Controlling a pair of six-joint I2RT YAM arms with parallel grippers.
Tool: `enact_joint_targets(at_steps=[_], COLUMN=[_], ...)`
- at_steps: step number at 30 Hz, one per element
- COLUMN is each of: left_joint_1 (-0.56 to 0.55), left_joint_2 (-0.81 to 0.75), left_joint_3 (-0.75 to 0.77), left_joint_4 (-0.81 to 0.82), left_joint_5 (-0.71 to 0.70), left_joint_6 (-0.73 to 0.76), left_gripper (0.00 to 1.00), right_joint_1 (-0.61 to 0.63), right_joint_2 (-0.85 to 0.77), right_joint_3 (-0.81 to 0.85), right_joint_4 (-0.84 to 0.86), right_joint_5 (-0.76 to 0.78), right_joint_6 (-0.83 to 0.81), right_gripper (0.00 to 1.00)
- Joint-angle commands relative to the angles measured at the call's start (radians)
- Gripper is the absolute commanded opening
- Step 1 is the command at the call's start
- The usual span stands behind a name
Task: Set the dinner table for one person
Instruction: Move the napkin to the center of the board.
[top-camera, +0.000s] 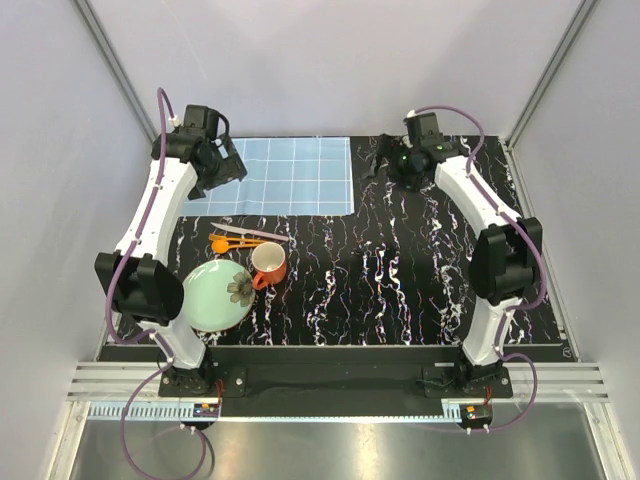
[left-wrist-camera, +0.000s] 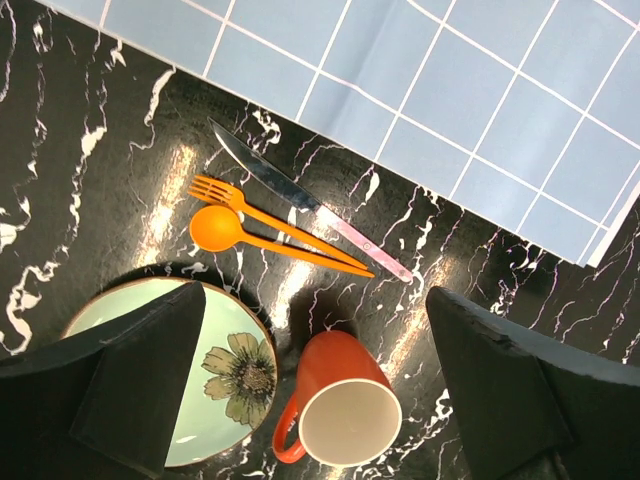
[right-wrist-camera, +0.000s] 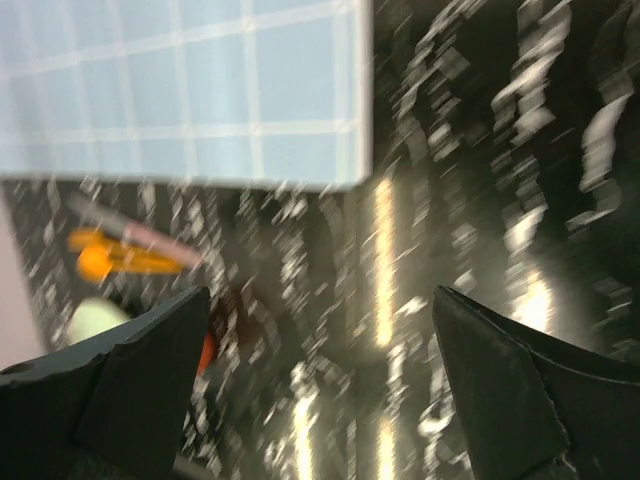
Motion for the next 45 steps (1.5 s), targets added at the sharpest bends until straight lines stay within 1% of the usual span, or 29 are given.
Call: enact_joint_targets(at_steps=[1, 2, 3, 5, 6, 8, 12, 13, 14, 16, 17, 18, 19, 20, 23, 24, 25, 27, 28, 32, 34, 38, 41, 45], left_joint_1=[-0.016, -0.016, -0.018, -0.018, -0.016, -0.013, -0.01, -0.01, -0.01, -0.01, -0.01, -0.01, -0.01, -0.01, -0.01, -0.012, -0.012, -0.013, -0.015, -0.024, -0.026, -0.026, -0.027, -0.027], left_joint_2=[-0.04, -0.054, -0.084, -0.105, -0.111, -0.108, -0.106, -0.109, -0.117, -0.132, -0.154, -0.164, -0.177, -0.198, -0.227, -0.232, -0.237, -0.25, -0.256, -0.292, -0.304, -0.31, -0.304, -0.315], left_joint_3=[-0.041, -0.056, -0.068, -0.091, -0.09, -0.081, -0.068, -0.07, -0.07, -0.088, -0.099, -0.113, -0.146, -0.165, -0.229, -0.252, -0.259, -0.285, -0.295, -0.369, -0.403, -0.411, -0.394, -0.397], left_joint_4=[0.043, 0.056, 0.071, 0.09, 0.09, 0.087, 0.085, 0.085, 0.083, 0.085, 0.085, 0.083, 0.086, 0.087, 0.093, 0.091, 0.091, 0.093, 0.091, 0.103, 0.111, 0.114, 0.114, 0.114], left_joint_5=[0.01, 0.013, 0.01, -0.004, -0.001, 0.028, 0.062, 0.065, 0.073, 0.08, 0.085, 0.087, 0.087, 0.087, 0.108, 0.113, 0.128, 0.14, 0.149, 0.165, 0.172, 0.18, 0.191, 0.188], left_joint_6=[-0.041, -0.043, -0.043, -0.035, -0.035, -0.023, -0.029, -0.026, -0.023, -0.009, -0.007, -0.006, -0.003, -0.004, -0.004, -0.004, -0.003, -0.004, -0.015, -0.026, -0.029, -0.04, -0.04, -0.053], left_gripper=[0.99, 0.99, 0.99, 0.99, 0.99, 0.99, 0.99, 0.99, 0.99, 0.99, 0.99, 0.99, 0.99, 0.99, 0.99, 0.99, 0.99, 0.99, 0.99, 0.99, 0.99, 0.99, 0.99, 0.99], right_joint_1=[0.045, 0.04, 0.046, 0.055, 0.06, 0.055, 0.034, 0.029, 0.029, 0.029, 0.029, 0.029, 0.029, 0.025, 0.022, 0.021, 0.021, 0.02, 0.018, 0.008, 0.006, 0.002, 0.002, 0.002], right_joint_2=[-0.123, -0.12, -0.114, -0.111, -0.108, -0.077, -0.014, -0.002, 0.03, 0.068, 0.117, 0.145, 0.173, 0.237, 0.358, 0.392, 0.45, 0.499, 0.539, 0.581, 0.596, 0.628, 0.664, 0.679], right_joint_3=[-0.111, -0.12, -0.11, -0.074, -0.06, 0.005, 0.13, 0.183, 0.217, 0.321, 0.361, 0.404, 0.488, 0.536, 0.706, 0.796, 0.835, 0.919, 0.935, 0.926, 0.92, 0.891, 0.889, 0.863], right_joint_4=[0.073, 0.119, 0.129, 0.12, 0.113, 0.077, 0.047, 0.035, -0.015, -0.069, -0.131, -0.165, -0.192, -0.237, -0.24, -0.241, -0.241, -0.235, -0.226, -0.122, -0.101, -0.045, -0.042, -0.042], right_joint_5=[-0.228, -0.301, -0.337, -0.291, -0.241, -0.204, -0.21, -0.185, -0.105, -0.029, 0.046, 0.077, 0.097, 0.1, 0.025, 0.016, 0.013, 0.034, 0.025, 0.004, 0.007, -0.053, -0.099, -0.124], right_joint_6=[0.16, 0.183, 0.182, 0.149, 0.112, 0.083, 0.056, 0.044, 0.021, -0.068, -0.095, -0.146, -0.16, -0.162, -0.149, -0.148, -0.149, -0.157, -0.155, -0.132, -0.126, -0.082, -0.053, -0.036], right_gripper=[1.0, 1.0, 1.0, 1.0, 1.0, 1.0, 1.0, 1.0, 1.0, 1.0, 0.99, 1.0, 1.0, 1.0, 1.0, 1.0, 1.0, 1.0, 1.0, 1.0, 1.0, 1.0, 1.0, 1.0])
